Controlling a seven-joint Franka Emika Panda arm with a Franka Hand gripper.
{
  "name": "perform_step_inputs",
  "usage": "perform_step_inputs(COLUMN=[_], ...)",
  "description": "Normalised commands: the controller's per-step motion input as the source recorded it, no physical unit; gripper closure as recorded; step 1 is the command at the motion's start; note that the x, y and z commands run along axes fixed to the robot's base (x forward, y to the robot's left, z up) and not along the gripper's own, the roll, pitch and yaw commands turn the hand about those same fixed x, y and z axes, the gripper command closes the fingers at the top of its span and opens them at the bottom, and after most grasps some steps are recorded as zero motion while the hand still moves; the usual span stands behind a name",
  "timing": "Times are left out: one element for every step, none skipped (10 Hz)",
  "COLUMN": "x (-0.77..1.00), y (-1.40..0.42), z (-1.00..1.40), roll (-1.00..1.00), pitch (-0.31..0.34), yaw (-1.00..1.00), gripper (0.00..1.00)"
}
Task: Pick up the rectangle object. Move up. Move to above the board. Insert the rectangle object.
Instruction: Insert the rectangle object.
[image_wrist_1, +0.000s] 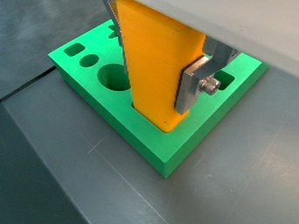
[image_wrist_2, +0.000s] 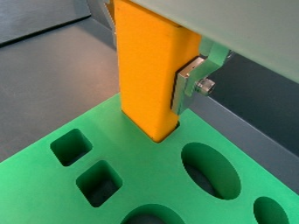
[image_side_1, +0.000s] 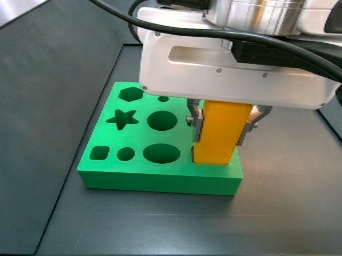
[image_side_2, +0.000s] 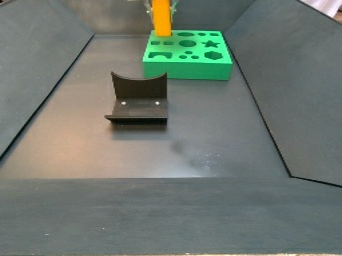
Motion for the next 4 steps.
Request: perform_step_inputs(x=[-0.18, 0.0, 0.0, 0.0], y=[0.0, 0.0, -0.02, -0.03], z=[-0.7, 0.0, 0.0, 0.0], roll=[-0.1, -0.01, 0.01, 0.06], pitch=[-0.154, 0.0, 0.0, 0.0], yaw=[0.0, 0.0, 0.0, 0.0], gripper=[1.0, 1.0, 1.0, 1.0])
